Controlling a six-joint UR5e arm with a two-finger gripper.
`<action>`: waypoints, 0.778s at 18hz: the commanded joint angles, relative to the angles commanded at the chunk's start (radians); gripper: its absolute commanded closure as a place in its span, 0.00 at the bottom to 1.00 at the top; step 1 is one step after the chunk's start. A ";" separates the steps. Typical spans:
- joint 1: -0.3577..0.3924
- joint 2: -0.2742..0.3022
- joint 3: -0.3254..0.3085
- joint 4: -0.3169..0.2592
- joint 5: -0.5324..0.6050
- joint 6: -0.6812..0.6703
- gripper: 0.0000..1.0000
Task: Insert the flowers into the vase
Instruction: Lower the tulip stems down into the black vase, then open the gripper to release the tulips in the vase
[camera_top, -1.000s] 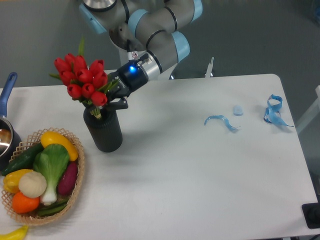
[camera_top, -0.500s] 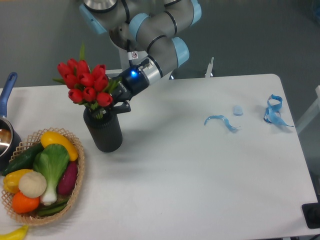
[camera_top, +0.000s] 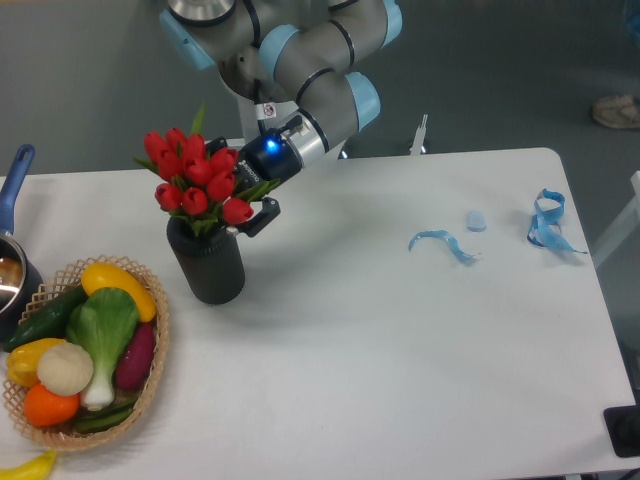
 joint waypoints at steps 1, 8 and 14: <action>0.000 0.006 0.002 0.000 0.000 -0.005 0.00; 0.023 0.035 0.023 -0.002 0.050 -0.012 0.00; 0.035 0.071 0.028 -0.002 0.156 -0.055 0.00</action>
